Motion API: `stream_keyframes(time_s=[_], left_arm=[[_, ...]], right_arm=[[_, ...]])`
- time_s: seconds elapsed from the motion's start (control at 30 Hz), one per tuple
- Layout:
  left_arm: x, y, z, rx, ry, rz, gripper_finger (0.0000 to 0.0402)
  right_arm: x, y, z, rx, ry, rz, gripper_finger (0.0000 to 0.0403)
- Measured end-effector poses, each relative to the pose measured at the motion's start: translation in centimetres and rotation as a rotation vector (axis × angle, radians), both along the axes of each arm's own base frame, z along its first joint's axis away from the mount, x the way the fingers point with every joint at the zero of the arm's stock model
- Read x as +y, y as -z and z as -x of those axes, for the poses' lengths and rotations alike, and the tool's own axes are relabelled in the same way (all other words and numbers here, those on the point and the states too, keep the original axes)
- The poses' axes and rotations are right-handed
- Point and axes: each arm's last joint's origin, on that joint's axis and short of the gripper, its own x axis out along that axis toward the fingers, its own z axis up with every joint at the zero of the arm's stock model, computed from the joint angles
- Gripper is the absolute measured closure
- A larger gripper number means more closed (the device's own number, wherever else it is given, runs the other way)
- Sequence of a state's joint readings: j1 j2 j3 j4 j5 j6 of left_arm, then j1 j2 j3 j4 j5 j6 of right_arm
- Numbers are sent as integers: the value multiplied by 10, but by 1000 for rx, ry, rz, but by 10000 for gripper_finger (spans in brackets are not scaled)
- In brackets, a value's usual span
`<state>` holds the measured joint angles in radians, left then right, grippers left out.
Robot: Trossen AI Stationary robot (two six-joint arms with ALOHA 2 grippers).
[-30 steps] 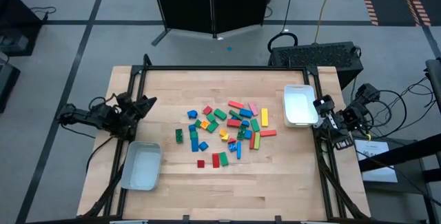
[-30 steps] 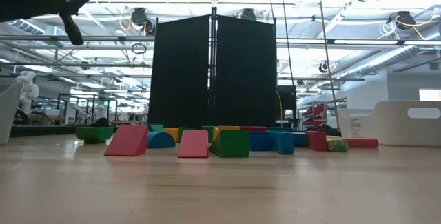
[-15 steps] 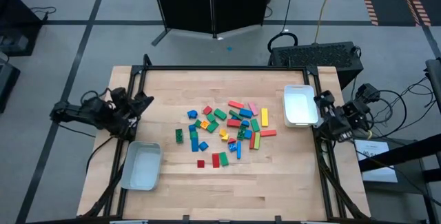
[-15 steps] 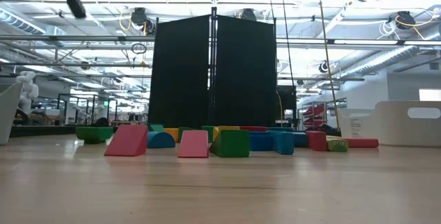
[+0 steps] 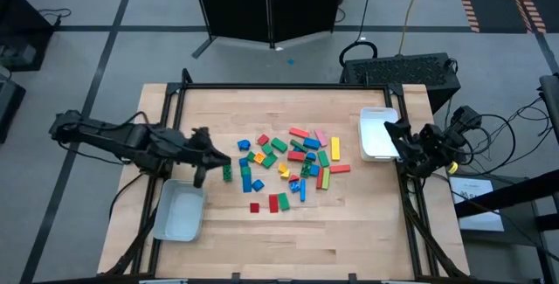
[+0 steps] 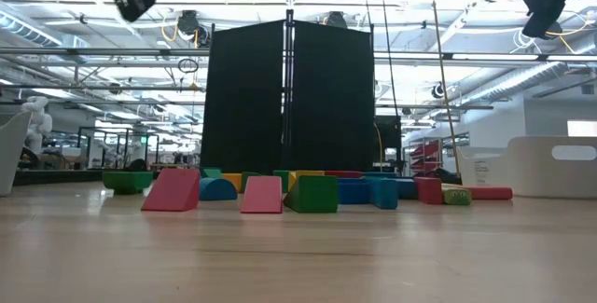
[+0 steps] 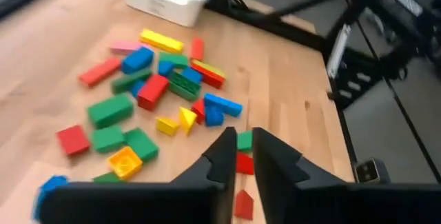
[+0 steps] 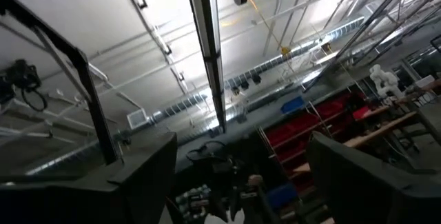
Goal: Sort blocks by size
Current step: Put the green game piece into the gray bin
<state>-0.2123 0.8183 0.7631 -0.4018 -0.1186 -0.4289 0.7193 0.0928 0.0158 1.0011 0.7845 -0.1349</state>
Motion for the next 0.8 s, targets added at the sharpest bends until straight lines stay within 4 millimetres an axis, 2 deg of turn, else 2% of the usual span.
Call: stream_keyframes(time_s=[0.13, 0.27, 0.37, 0.5, 0.57, 0.8], left_arm=[[-5, 12, -16, 81, 56, -38, 302], [-6, 24, -29, 145, 28, -68, 270], [0, 35, -38, 191, -193, -113, 262], [14, 53, -45, 282, -515, 95, 260], [17, 65, -46, 376, -584, 171, 260], [17, 98, -48, 628, -737, 271, 260]], right_arm=[[1, 1, -1, 10, 1, 7, 90], [1, 1, -1, 10, 1, 7, 90], [1, 1, -1, 10, 0, 7, 90], [1, 1, -1, 10, 1, 8, 90], [1, 1, -1, 10, 1, 7, 90], [1, 1, -1, 10, 1, 8, 90]])
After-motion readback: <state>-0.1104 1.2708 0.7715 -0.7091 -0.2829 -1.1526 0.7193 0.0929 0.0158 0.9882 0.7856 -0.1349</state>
